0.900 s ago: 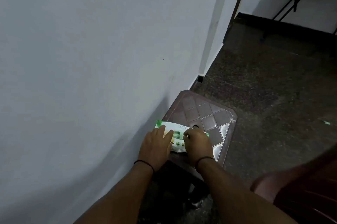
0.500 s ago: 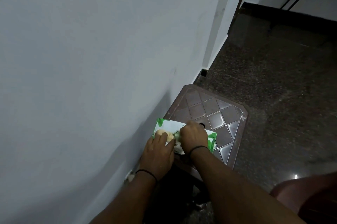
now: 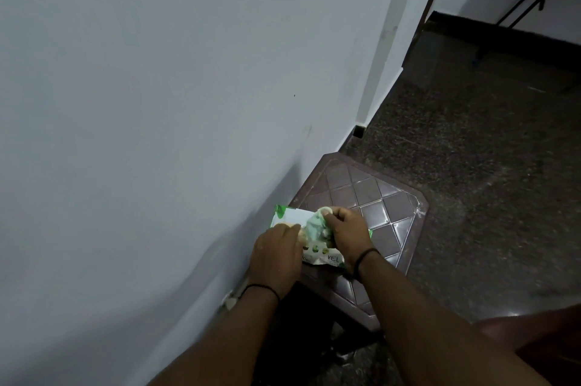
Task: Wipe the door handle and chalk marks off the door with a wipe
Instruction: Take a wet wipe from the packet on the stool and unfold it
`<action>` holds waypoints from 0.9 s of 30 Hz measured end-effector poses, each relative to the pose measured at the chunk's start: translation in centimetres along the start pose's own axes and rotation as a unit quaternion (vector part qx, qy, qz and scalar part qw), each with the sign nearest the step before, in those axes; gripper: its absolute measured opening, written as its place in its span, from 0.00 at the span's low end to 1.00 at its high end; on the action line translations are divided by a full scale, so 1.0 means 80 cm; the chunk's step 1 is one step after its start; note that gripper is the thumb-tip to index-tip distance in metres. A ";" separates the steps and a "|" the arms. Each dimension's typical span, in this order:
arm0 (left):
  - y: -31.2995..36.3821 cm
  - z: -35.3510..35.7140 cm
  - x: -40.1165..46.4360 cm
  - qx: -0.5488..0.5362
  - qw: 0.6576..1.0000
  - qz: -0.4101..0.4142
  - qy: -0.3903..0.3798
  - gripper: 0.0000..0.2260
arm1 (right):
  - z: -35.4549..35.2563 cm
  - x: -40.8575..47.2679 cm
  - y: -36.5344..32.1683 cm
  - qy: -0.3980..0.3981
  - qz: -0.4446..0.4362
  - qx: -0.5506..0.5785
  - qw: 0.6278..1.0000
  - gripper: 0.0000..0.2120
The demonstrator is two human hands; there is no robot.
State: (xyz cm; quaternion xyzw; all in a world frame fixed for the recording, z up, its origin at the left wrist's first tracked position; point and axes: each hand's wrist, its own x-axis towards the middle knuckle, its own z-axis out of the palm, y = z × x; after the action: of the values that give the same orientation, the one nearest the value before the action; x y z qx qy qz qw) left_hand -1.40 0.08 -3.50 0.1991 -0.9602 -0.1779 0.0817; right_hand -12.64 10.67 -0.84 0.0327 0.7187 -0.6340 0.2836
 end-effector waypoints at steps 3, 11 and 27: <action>0.016 -0.029 0.004 -0.199 0.974 -0.109 -0.022 0.17 | 0.001 -0.019 -0.016 -0.040 0.019 0.018 0.999 0.07; 0.050 -0.152 -0.002 -0.352 0.910 -0.214 -0.045 0.07 | 0.011 -0.096 -0.096 -0.093 0.022 -0.012 0.995 0.13; 0.000 -0.581 -0.232 -0.383 0.837 -0.318 0.228 0.16 | 0.208 -0.413 -0.346 -0.508 -0.111 -0.096 0.849 0.07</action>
State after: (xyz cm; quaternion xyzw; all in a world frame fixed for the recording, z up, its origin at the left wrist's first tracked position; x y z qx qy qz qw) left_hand 26.03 -6.64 37.84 0.4810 -0.6534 -0.4975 0.3071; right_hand 9.90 0.16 38.13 -0.4019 0.5302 -0.5172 0.5384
